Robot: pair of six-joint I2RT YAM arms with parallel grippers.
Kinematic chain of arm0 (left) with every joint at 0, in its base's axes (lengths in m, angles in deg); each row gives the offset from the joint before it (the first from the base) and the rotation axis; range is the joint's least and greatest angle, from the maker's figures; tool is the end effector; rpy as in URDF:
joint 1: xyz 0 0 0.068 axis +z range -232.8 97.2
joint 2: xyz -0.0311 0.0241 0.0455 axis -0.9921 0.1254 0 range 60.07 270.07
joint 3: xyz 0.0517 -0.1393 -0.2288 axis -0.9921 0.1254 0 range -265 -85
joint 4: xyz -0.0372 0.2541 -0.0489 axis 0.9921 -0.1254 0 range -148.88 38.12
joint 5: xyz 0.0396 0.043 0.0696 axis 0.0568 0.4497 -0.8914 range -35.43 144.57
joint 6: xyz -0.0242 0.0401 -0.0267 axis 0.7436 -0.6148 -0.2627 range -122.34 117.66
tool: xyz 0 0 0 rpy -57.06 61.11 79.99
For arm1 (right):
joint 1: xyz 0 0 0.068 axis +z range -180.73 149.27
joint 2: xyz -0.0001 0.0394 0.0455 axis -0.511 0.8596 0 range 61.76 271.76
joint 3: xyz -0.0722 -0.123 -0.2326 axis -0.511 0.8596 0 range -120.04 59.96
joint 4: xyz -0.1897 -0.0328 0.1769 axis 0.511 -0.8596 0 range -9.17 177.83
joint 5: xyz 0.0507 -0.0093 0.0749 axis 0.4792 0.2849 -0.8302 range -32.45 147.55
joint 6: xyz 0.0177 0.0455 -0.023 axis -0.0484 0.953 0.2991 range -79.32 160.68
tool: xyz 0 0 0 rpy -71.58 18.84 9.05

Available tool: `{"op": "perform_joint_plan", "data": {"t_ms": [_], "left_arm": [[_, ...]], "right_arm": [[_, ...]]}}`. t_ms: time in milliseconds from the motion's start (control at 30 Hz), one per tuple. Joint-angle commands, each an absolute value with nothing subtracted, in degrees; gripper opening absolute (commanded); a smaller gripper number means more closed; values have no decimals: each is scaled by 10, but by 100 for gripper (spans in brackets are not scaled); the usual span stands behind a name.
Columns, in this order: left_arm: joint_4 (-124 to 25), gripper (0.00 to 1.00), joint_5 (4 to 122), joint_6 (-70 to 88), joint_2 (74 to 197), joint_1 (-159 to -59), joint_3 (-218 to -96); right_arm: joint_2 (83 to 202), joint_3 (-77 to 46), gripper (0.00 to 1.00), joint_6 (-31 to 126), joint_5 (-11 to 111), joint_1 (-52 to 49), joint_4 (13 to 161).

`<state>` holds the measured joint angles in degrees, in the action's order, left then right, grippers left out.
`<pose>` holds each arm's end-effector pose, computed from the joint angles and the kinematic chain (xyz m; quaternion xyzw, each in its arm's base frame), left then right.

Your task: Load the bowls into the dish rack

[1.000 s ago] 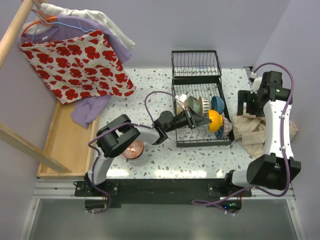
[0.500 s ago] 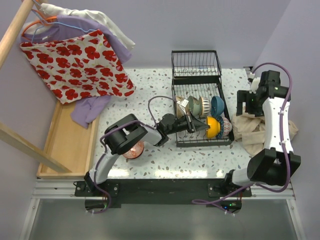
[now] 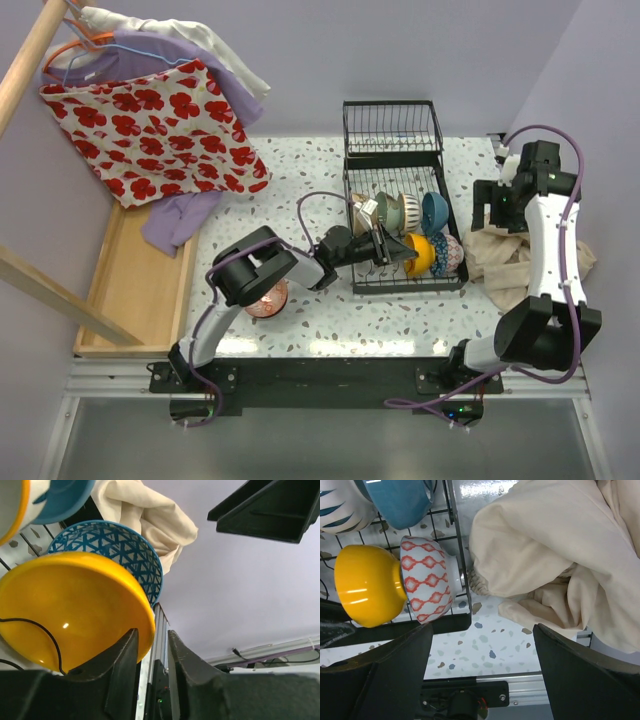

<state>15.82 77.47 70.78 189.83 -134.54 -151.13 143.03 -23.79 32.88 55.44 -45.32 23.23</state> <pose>0.2727 -0.3682 0.1312 0.0188 0.6834 -0.6983 0.2120 0.2649 -0.0677 0.3481 0.0530 0.9690 -0.0291 0.2397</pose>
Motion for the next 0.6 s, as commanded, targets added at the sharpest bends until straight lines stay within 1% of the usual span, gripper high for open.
{"op": "perform_joint_plan", "data": {"t_ms": [0,33,67,100,133,167,233,267,300,333,400,433,500,533,567], "left_arm": [[136,40,822,627,1844,-1345,-1533],[123,42,830,615,1829,-1343,-1535],[103,50,850,595,1821,-1341,-1534],[93,52,862,583,1812,-1340,-1530],[60,66,871,570,1791,-1335,-1527],[33,69,883,539,1779,-1332,-1521],[-40,71,887,490,1730,-1321,-1515],[-133,73,881,432,1714,-1318,-1518],[-183,74,876,401,1700,-1314,-1522],[-280,74,873,372,1678,-1308,-1528],[-374,75,873,291,1662,-1300,-1545],[-465,75,873,263,1647,-1290,-1551],[-557,75,860,151,1627,-1281,-1565],[-631,75,850,104,1603,-1278,-1569],[-667,75,828,12,1591,-1278,-1576]], "right_arm": [[1430,-243,86,335,534,-454,248],[1430,-245,86,335,531,-454,246],[1431,-247,86,334,530,-454,246],[1433,-254,86,334,528,-453,243],[1435,-258,86,332,521,-454,238],[1436,-263,86,331,518,-454,233],[1440,-279,86,327,508,-453,221],[1442,-283,86,325,506,-454,217],[1442,-288,86,324,503,-453,214],[1438,-288,86,322,501,-453,210],[1433,-285,86,320,486,-454,207],[1426,-284,86,318,479,-454,205],[1416,-278,86,317,457,-453,204],[1408,-275,86,315,449,-453,204],[1393,-268,86,314,442,-453,206]]}}
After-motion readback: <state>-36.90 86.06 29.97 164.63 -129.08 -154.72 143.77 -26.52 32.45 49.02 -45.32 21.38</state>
